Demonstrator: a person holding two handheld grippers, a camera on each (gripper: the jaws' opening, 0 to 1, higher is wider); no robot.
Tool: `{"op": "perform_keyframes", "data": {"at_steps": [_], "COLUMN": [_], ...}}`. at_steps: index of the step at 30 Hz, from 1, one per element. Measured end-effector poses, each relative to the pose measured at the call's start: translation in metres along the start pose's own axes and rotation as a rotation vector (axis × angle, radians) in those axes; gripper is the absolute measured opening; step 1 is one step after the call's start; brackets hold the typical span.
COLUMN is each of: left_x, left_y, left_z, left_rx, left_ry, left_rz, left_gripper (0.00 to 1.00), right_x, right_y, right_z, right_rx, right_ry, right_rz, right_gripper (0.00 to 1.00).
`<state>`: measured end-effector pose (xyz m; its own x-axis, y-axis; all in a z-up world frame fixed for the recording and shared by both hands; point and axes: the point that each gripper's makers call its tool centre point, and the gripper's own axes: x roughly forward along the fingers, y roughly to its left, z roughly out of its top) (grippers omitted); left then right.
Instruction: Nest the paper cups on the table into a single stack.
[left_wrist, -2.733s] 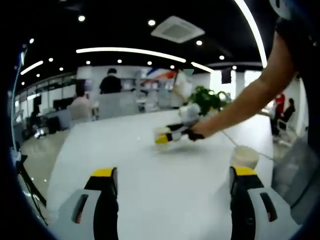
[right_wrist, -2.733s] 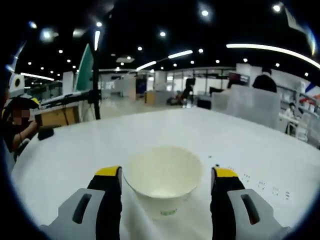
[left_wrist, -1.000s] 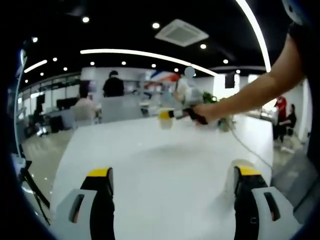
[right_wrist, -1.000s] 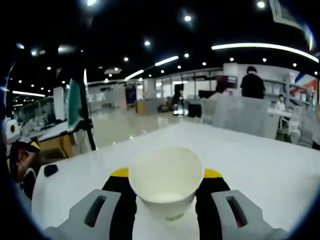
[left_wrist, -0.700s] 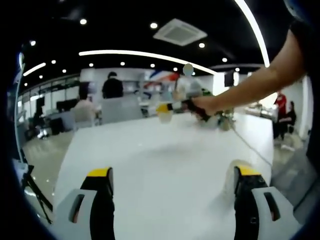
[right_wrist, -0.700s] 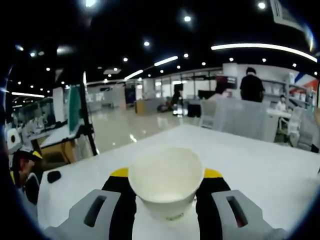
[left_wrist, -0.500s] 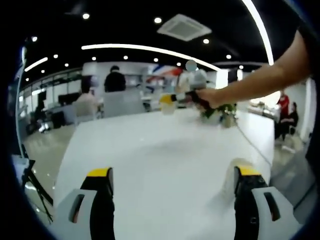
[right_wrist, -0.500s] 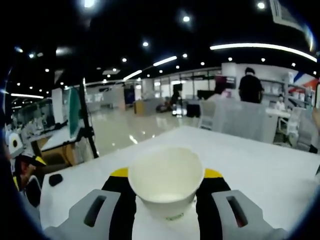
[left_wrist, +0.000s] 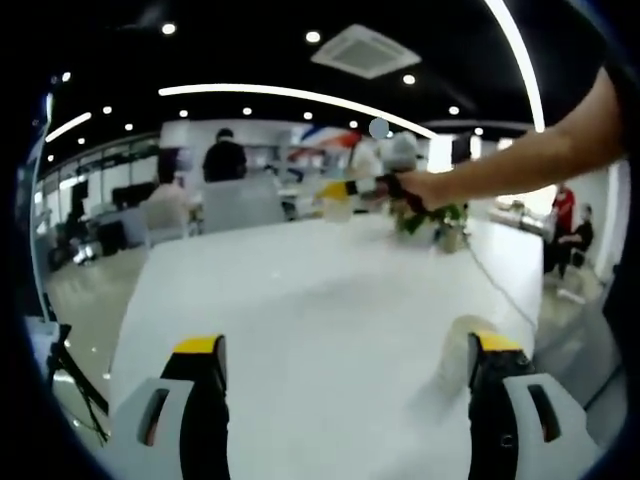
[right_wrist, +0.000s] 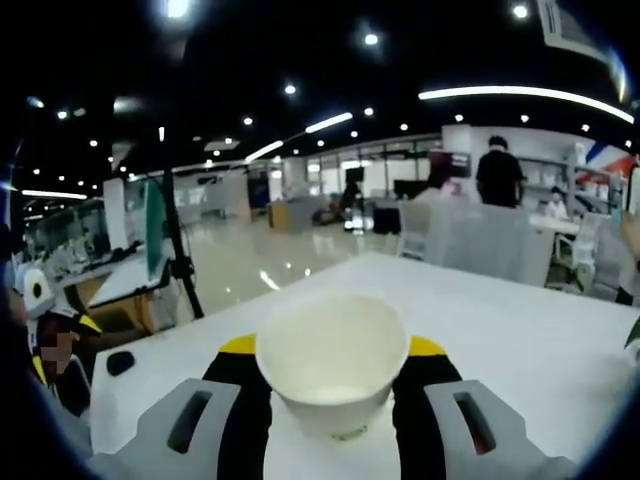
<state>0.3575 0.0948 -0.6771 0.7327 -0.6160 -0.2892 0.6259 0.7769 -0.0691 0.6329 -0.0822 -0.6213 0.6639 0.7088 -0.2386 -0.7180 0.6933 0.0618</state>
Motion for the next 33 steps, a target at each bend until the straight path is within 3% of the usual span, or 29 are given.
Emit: {"op": "perform_keyframes", "data": {"at_steps": [8,33], "left_x": [0.000,-0.008], "left_y": [-0.009,-0.043], "left_z": [-0.001,-0.007], "left_rx": [0.004,0.020], "left_ry": [0.006,0.008], "left_rz": [-0.020,-0.078], "left_gripper": [0.98,0.98], "right_x": [-0.019,-0.068], "right_y": [0.006,0.063], "right_z": [-0.001,-0.017], "right_rx": [0.018,-0.020], "right_ry": [-0.013,-0.015], "right_rz": [-0.015,0.024], "right_gripper": [0.44,0.45]}}
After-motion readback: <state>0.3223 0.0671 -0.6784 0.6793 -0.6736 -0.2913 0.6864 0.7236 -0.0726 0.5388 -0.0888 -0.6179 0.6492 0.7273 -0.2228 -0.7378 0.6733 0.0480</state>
